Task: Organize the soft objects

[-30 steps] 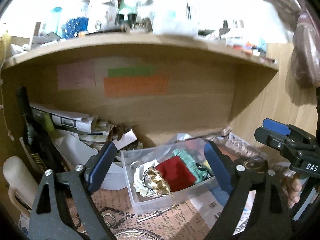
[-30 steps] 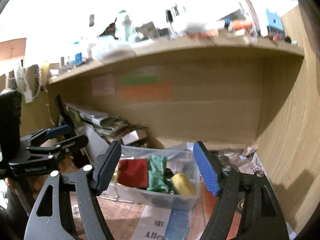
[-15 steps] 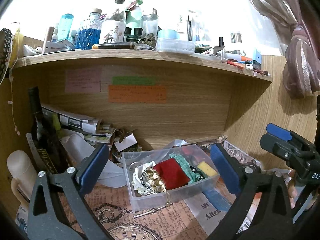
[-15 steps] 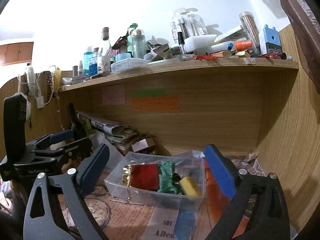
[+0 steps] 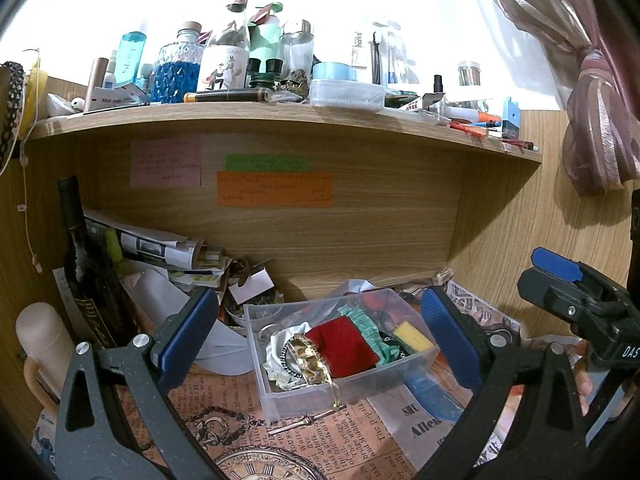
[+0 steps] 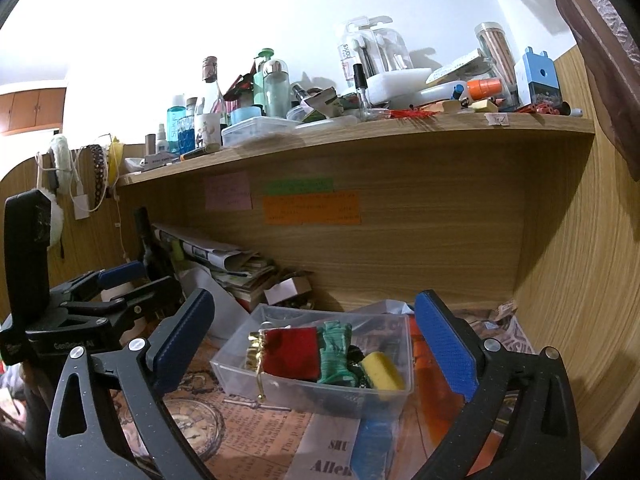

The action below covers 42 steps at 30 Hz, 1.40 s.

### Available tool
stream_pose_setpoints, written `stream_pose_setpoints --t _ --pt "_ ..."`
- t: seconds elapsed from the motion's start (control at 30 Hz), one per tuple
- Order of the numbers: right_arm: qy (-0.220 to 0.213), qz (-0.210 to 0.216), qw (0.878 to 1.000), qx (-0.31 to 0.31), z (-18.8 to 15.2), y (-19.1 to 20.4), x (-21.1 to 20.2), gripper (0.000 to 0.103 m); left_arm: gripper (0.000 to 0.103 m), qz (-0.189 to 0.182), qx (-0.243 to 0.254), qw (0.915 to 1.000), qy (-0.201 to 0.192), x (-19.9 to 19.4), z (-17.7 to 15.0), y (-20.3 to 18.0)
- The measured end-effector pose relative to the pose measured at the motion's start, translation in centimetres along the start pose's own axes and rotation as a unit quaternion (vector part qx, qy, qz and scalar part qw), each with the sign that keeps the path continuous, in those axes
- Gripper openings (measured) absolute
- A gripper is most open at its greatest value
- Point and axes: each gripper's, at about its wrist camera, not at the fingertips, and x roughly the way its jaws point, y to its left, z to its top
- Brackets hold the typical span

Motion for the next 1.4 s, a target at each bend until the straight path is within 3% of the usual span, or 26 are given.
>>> stream_pose_setpoints --t 1.4 --pt "0.004 0.003 1.0 -0.001 -0.17 0.25 0.19 0.102 0.103 -0.014 0.004 0.9999 0.007 0.21 0.27 0.19"
